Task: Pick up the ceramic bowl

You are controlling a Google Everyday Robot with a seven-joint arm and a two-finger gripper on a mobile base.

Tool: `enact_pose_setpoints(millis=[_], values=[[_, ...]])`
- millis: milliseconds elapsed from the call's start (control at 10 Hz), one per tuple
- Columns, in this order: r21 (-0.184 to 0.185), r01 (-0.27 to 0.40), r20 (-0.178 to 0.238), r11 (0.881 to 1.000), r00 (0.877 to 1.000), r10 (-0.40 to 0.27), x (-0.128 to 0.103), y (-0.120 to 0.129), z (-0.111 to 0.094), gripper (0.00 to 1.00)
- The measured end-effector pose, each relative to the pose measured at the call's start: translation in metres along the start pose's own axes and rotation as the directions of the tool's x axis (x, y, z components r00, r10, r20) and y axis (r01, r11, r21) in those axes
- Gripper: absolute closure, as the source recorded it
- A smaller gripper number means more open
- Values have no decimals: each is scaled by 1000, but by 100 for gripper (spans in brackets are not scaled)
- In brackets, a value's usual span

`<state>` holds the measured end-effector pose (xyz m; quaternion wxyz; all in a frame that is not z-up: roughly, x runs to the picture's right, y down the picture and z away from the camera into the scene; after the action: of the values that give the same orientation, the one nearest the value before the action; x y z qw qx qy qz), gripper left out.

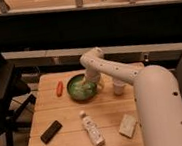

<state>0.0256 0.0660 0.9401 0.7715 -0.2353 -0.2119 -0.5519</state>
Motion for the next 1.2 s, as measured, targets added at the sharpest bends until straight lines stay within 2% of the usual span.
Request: enact_pose_setpoints(millis=[200, 400, 600, 800, 1200], values=[[-1, 3, -1, 1000, 1000, -3, 0, 0, -1, 45], [-2, 11, -1, 1000, 1000, -11, 0, 0, -3, 63], [-2, 15, 2, 1000, 1000, -15, -2, 4, -5, 85], [2, 25, -10, 1000, 1000, -25, 0, 1, -16, 99], [-2, 42, -27, 999, 999, -42, 4, 5, -43, 99]])
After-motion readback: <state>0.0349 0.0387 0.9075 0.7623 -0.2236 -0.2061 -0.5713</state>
